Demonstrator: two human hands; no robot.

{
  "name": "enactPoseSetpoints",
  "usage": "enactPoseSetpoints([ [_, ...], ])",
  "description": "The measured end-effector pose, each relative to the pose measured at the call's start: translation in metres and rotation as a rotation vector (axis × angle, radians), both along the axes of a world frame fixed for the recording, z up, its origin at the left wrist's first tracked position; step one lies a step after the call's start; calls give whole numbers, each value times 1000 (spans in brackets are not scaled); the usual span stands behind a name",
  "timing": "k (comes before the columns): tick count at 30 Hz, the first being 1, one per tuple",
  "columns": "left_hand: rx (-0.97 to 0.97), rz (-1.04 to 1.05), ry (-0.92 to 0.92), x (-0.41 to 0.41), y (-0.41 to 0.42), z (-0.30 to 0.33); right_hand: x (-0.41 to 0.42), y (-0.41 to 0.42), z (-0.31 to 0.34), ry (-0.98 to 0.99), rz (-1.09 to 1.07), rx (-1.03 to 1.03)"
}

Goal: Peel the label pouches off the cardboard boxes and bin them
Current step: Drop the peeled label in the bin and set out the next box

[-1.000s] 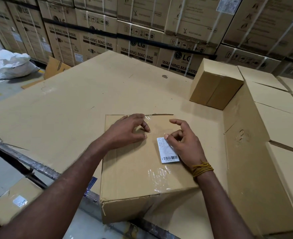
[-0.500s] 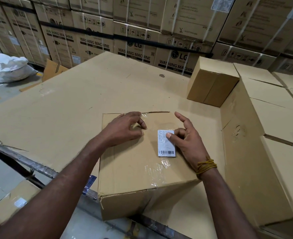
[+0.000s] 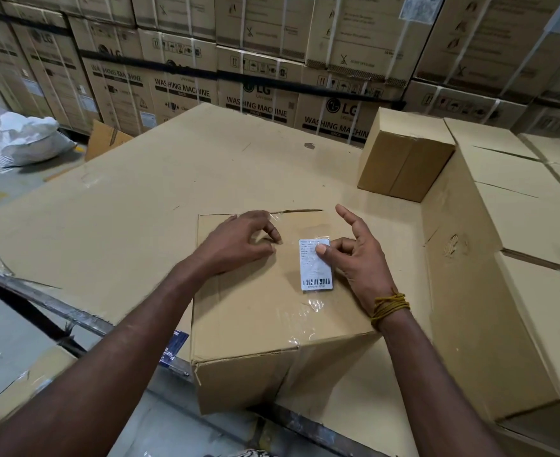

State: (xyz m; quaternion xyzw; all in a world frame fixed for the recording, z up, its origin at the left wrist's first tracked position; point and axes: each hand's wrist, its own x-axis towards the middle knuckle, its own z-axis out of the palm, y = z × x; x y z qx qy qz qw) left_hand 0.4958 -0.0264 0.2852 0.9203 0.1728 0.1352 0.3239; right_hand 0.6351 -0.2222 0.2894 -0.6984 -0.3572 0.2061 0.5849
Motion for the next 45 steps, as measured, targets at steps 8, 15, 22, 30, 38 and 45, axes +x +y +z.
enactPoseSetpoints([
  [8,-337,-29,-100,2,-11,-5,0,-1,2,-2,17,40],
  [15,-515,-39,-141,2,-23,-1,2,1,-1,-22,44,67],
  [22,-518,-104,-141,-1,-30,3,6,3,-4,23,70,62],
  [30,-456,-107,-99,3,-35,2,4,9,0,150,70,36],
  [38,-547,-52,-100,8,-41,3,3,8,3,111,46,8],
  [45,-611,-10,-94,8,-44,7,4,8,2,115,41,10],
])
